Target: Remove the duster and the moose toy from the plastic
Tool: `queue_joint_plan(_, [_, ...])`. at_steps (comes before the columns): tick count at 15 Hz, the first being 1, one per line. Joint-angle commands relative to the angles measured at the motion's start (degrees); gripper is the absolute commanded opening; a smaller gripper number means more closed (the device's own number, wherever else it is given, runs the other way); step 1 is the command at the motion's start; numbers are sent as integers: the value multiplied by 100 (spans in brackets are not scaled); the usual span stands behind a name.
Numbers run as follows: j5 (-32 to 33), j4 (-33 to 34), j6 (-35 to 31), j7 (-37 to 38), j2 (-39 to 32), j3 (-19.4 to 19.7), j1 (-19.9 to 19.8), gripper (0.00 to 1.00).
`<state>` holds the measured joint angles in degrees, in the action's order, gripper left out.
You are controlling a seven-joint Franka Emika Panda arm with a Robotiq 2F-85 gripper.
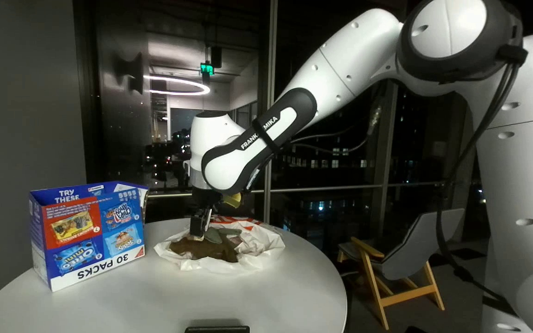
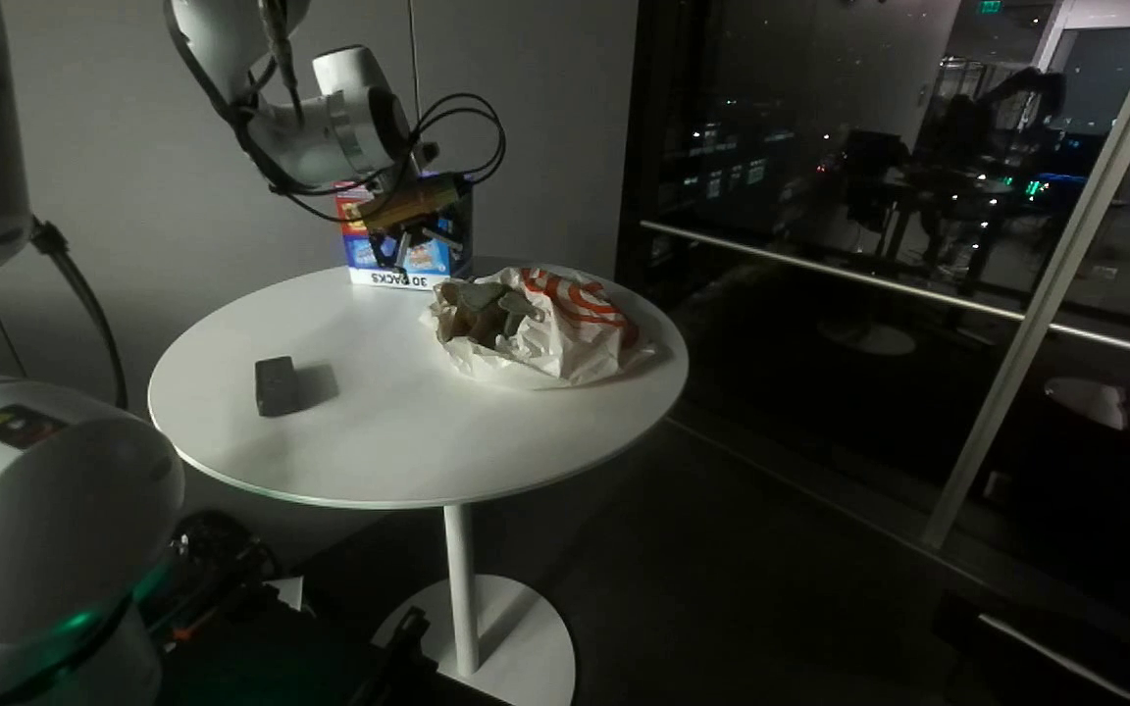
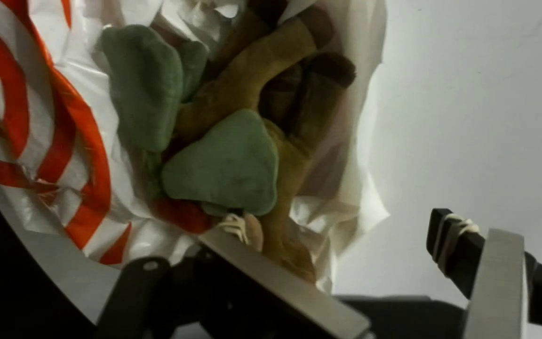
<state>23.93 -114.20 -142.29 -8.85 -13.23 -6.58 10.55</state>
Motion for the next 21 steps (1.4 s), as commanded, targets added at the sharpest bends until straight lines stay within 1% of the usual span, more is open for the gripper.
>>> queue_joint_plan(1, [281, 902, 257, 558, -769, 195, 110, 100])
queue_joint_plan(3, [260, 1222, 351, 635, -1108, 287, 122, 100])
queue_joint_plan(4, [154, 1352, 377, 552, -1244, 281, 92, 100])
queue_joint_plan(7, [272, 1799, 449, 672, -1656, 492, 139, 100])
queue_joint_plan(8, [161, 1944, 513, 648, -1794, 504, 111, 100])
queue_joint_plan(13, [154, 2438, 825, 596, -2284, 643, 119, 100])
queue_joint_plan(14, [103, 2491, 850, 587, -2336, 630, 97, 75])
queue_joint_plan(15, [83, 2527, 856, 561, -2360, 609, 91, 73])
queue_joint_plan(16, [73, 2566, 886, 566, -2379, 604, 96, 66])
queue_joint_plan(18, [67, 2609, 920, 594, -2366, 604, 110, 50])
queue_joint_plan(21, [127, 2645, 1031, 633, -2315, 627, 171, 29])
